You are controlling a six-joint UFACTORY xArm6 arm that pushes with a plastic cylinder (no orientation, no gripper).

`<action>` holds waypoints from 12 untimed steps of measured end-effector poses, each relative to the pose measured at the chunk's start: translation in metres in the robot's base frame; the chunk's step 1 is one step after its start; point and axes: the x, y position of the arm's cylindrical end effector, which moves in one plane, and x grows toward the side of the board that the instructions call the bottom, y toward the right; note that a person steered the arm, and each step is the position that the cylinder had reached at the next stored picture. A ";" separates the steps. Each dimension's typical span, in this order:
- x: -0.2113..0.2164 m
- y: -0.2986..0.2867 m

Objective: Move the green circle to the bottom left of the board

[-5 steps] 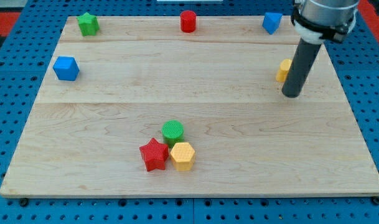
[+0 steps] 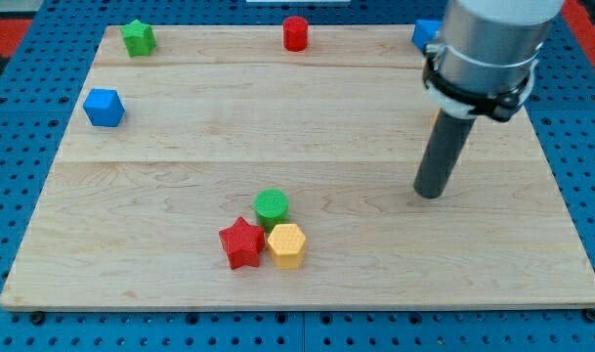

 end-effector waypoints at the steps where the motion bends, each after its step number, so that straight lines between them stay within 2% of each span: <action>1: 0.009 -0.034; 4: 0.021 -0.145; 6: 0.021 -0.157; 9: 0.029 -0.300; 12: 0.012 -0.323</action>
